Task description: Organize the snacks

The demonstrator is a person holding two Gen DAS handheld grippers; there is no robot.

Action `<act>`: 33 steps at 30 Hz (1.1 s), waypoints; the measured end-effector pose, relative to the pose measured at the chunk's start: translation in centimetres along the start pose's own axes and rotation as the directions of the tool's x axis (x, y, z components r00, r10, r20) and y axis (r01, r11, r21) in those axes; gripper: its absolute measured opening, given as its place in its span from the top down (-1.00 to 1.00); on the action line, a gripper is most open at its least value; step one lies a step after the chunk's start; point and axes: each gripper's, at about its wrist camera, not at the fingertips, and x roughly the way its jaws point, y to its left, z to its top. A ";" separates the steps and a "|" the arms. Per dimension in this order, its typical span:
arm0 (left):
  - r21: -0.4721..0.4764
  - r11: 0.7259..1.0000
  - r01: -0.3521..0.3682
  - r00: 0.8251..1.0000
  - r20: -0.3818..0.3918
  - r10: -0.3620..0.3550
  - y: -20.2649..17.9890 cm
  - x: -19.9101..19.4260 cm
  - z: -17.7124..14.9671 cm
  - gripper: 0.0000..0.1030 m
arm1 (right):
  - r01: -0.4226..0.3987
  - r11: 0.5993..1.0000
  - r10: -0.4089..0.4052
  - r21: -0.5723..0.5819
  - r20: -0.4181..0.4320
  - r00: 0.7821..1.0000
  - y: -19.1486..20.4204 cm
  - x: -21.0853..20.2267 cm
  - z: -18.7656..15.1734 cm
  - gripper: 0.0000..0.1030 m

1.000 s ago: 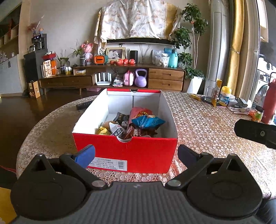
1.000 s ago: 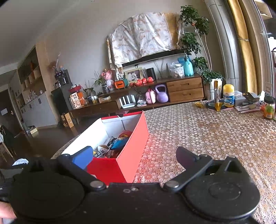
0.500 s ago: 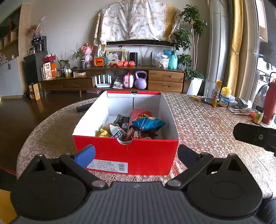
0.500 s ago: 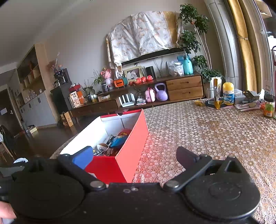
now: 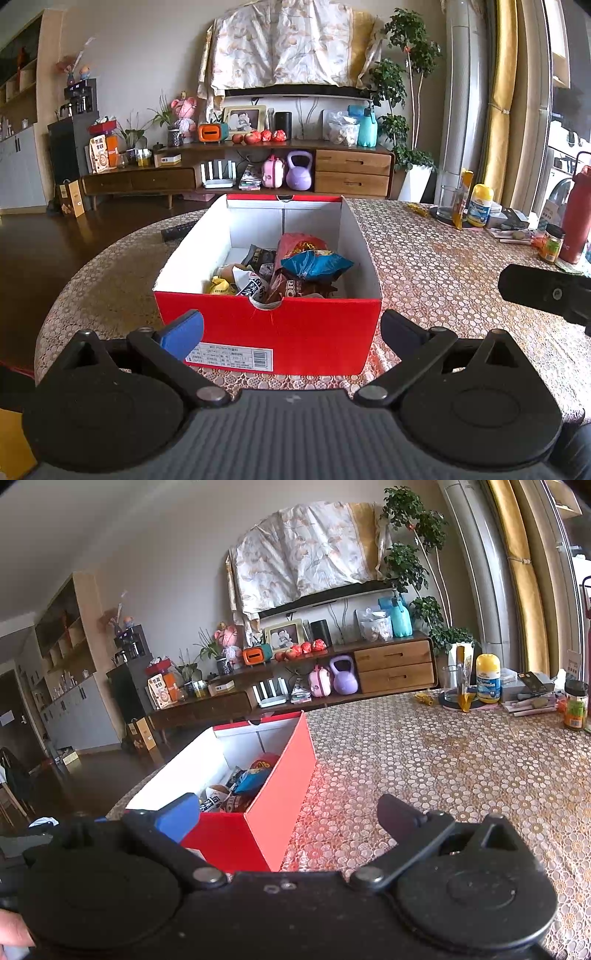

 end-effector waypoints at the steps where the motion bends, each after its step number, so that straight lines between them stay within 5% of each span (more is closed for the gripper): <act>1: 0.000 1.000 -0.001 1.000 0.001 0.001 0.0 0.0 0.0 -0.99 | -0.001 1.000 0.001 0.000 0.000 1.000 0.0 0.0 0.0 -0.99; 33: 0.004 1.000 0.005 1.000 0.002 -0.005 0.2 -0.3 0.2 -0.99 | 0.004 1.000 -0.004 0.004 -0.005 1.000 -0.3 0.1 0.2 -0.99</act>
